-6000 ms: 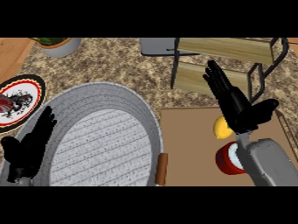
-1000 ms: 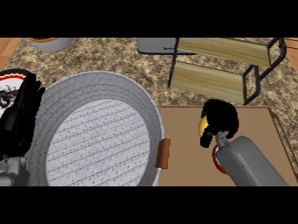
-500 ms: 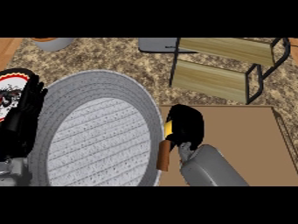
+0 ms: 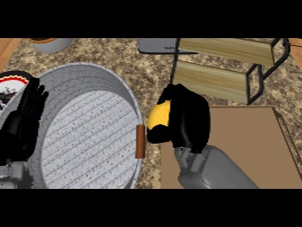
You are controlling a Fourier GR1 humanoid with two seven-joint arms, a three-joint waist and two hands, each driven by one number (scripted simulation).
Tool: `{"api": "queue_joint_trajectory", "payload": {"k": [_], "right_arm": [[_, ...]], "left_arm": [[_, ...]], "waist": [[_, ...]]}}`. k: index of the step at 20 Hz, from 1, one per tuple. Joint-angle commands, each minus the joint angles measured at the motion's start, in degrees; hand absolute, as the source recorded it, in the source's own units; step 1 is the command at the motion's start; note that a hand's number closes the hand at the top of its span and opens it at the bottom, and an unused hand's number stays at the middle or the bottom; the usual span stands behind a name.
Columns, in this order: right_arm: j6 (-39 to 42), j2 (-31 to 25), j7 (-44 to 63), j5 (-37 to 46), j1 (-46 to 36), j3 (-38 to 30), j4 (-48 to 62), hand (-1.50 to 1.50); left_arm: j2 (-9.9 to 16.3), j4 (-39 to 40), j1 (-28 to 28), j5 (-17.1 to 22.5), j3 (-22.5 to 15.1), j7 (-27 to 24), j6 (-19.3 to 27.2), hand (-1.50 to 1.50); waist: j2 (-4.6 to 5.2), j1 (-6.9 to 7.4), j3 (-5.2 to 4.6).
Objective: Pick the lemon from the tray and place it in the tiered shelf
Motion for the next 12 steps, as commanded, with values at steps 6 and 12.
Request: {"api": "queue_joint_trajectory", "payload": {"k": [6, 12], "right_arm": [[9.3, 0.7, 16.4, 12.2, -7.7, -7.1, -9.4, 1.50], [14.2, -0.4, 11.0, 12.5, -5.6, -14.7, -15.4, 1.50]], "left_arm": [[-1.3, 1.8, -0.3, -0.2, 0.3, -1.3, 0.6, 0.00], [-3.6, 3.1, -0.9, -1.9, -1.3, -3.3, 2.0, 0.00]], "waist": [[0.12, -0.44, -0.20], [0.34, -0.58, -0.14]]}}
